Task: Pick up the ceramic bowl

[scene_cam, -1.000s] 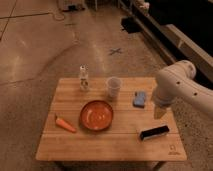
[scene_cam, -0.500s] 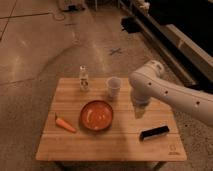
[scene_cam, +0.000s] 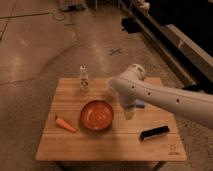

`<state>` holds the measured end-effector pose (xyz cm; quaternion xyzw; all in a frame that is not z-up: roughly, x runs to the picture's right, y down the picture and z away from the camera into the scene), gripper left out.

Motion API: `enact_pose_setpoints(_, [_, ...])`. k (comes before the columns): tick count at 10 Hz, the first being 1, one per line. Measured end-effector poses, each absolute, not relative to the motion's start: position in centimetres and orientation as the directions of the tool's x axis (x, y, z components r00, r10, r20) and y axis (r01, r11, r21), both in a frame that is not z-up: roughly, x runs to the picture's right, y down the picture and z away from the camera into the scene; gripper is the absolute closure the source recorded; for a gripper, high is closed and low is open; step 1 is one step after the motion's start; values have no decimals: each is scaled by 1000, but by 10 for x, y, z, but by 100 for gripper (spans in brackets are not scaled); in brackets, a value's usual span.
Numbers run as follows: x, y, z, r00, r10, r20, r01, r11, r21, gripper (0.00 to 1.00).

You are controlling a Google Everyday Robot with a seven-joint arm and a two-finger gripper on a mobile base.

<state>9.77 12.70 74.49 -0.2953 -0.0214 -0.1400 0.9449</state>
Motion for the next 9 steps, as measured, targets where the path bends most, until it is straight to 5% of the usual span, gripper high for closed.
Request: enact_pose_setpoints(9, [66,164,785,919,-344,191,391,743,-543,35])
